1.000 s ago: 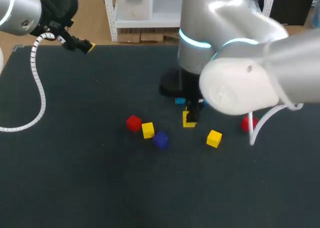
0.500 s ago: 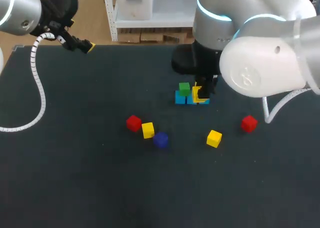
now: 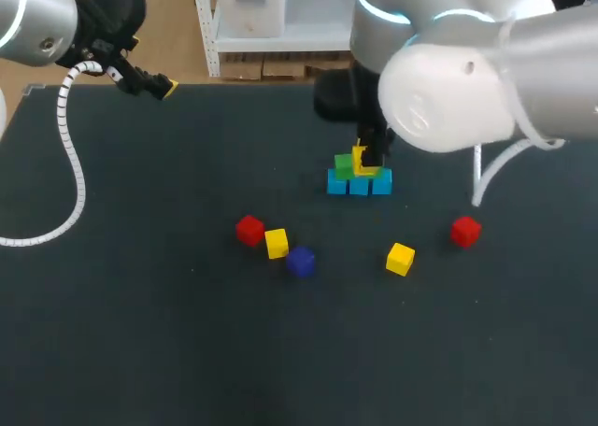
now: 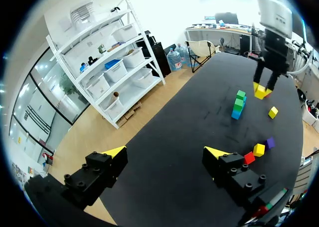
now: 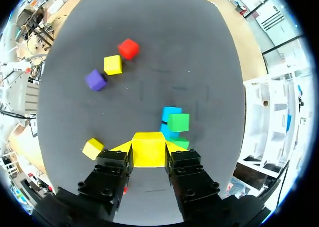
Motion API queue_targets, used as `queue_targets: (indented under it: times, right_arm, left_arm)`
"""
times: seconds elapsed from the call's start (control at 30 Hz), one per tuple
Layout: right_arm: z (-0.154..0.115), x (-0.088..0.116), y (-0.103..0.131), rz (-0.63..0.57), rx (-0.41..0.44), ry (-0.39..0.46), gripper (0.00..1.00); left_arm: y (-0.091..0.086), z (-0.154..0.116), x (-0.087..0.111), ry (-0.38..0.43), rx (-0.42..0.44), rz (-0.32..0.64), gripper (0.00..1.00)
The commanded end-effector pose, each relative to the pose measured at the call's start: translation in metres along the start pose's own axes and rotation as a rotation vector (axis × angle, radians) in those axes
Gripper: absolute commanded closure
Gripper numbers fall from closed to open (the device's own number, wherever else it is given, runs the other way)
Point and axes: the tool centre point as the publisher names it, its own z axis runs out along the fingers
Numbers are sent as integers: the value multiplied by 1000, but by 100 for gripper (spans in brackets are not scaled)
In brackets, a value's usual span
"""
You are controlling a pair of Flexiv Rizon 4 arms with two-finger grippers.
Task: Place the blue cubes, place green cubes on the blue cubes, place the yellow cubes on the green cubes, then place the red cubes on the yellow cubes, and place purple cube on the red cubes.
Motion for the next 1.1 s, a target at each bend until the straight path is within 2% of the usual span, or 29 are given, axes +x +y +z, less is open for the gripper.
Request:
queue_targets:
  times: [0.03,0.37,1.1]
  right_arm:
    - [10,-6,-24,-1,-60,15,100]
    - [25,-5,-39,20,-72,45,100]
    - [38,6,-50,78,-91,58,100]
  left_arm:
    - [1,0,1,-5,4,3,0]
    - [1,0,1,-5,4,3,0]
    - [1,0,1,-5,4,3,0]
